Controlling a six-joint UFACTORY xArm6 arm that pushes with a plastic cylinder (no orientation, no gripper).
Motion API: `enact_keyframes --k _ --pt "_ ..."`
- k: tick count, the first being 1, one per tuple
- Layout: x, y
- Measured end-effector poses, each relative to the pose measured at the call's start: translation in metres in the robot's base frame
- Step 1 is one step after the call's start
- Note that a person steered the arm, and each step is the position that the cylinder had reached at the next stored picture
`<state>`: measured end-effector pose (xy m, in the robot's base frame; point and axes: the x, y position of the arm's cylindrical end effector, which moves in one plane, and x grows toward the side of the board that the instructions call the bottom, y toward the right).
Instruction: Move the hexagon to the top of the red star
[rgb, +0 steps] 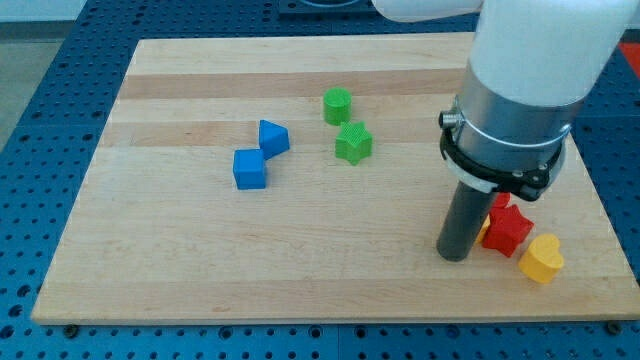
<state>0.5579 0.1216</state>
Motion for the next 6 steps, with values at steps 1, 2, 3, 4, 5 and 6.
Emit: enact_keyframes --k 1,2,3,4,5,6 --pt "-0.022 0.000" --pt "-0.046 -0.003" --pt "-0.059 -0.014" --pt "-0.078 -0.016" --pt "-0.078 0.010" --pt "-0.078 0.037"
